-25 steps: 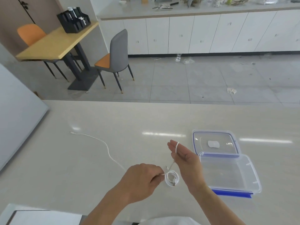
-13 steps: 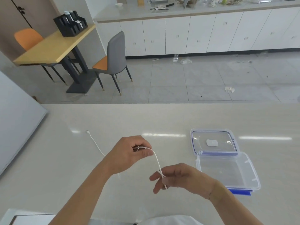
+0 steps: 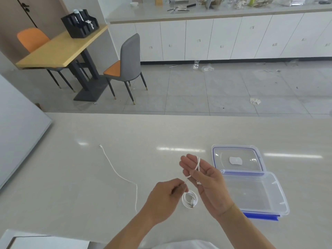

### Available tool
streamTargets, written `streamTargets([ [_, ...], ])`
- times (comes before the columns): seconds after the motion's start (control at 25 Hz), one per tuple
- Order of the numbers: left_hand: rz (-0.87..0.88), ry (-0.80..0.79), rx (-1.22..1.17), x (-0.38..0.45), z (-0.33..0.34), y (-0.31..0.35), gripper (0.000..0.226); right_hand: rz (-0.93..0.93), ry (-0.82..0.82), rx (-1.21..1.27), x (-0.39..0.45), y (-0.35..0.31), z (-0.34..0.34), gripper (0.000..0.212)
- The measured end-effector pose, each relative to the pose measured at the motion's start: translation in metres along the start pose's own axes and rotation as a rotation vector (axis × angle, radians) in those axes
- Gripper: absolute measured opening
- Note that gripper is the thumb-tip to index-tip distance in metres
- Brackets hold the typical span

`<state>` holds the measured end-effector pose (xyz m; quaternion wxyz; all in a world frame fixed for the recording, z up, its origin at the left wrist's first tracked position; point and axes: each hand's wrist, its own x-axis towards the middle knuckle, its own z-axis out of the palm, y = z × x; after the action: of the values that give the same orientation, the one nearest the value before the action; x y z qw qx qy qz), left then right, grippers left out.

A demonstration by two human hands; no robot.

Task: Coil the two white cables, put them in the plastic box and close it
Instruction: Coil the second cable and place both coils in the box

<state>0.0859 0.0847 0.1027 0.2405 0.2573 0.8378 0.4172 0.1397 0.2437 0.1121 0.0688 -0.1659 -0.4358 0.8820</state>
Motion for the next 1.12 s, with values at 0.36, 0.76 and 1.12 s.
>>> streamTargets([
  [0.36, 0.151, -0.018, 0.585, -0.003, -0.059, 0.032, 0.023, 0.027, -0.255, -1.027, -0.004, -0.002, -0.014, 0.037],
  [0.76, 0.119, 0.086, -0.11, 0.03, -0.087, 0.026, 0.004, 0.254, -0.613, -0.563, -0.018, -0.024, 0.006, 0.026],
  [1.12, -0.022, 0.025, -0.124, 0.012, -0.004, 0.001, 0.023, 0.074, -0.063, 0.13, -0.002, -0.007, 0.009, 0.039],
])
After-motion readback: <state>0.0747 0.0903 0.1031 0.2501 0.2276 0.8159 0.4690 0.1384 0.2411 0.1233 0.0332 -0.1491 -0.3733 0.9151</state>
